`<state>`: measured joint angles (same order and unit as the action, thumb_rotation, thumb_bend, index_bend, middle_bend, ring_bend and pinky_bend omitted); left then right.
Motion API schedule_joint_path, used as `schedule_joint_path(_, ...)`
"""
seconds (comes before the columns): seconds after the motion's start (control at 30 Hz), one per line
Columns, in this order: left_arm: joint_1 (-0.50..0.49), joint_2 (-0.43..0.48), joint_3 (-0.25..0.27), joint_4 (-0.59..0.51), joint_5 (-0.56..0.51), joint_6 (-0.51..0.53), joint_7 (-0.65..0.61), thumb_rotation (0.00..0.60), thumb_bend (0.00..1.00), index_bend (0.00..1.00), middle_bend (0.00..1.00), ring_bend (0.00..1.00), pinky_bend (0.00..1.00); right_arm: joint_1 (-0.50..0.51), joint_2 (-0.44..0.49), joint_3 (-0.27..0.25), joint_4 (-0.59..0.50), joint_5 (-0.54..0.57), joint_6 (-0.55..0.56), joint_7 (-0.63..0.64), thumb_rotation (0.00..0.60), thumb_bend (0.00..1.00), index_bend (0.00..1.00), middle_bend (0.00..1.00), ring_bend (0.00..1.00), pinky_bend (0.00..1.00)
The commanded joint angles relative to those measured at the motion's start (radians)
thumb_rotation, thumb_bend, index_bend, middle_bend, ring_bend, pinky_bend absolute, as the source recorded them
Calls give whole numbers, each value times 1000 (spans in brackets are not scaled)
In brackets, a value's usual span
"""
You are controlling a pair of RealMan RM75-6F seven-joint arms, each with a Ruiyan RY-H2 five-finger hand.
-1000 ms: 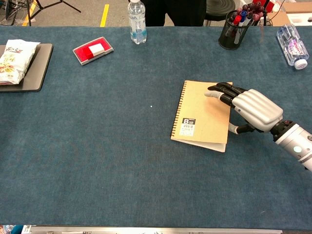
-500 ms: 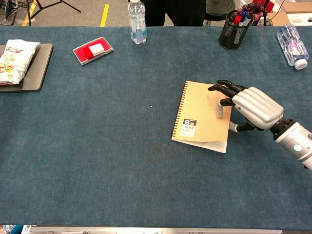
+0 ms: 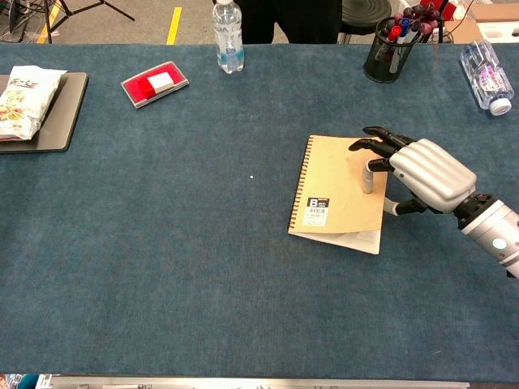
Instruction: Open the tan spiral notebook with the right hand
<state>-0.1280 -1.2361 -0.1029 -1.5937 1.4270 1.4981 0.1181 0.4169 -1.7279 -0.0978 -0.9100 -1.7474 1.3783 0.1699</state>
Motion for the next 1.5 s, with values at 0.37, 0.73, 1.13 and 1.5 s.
schedule_joint_path(0.37,-1,-3,0,3,-1,-1,5,600,255,488,478,437,605,9,151,-8,-204,-25,13,-100,600,357,832,222,51,229)
schedule_joint_path(0.73,-3,-6,1,5,-1,-3,10,600,255,488,478,437,605,0,255,-11,-313,-32,9,-181,600,358,836,222,51,229)
schedule_joint_path(1.13,-3,-6,0,3,-2,-3,11,600,256,488,478,437,605,2,277,-14,-347,-48,-8,-187,600,358,836,222,51,229)
schedule_joint_path(1.5,-2,-4,0,2,-2,-2,6,600,255,488,478,437,605,21,219,8,-334,-87,28,-143,600,359,836,228,57,229)
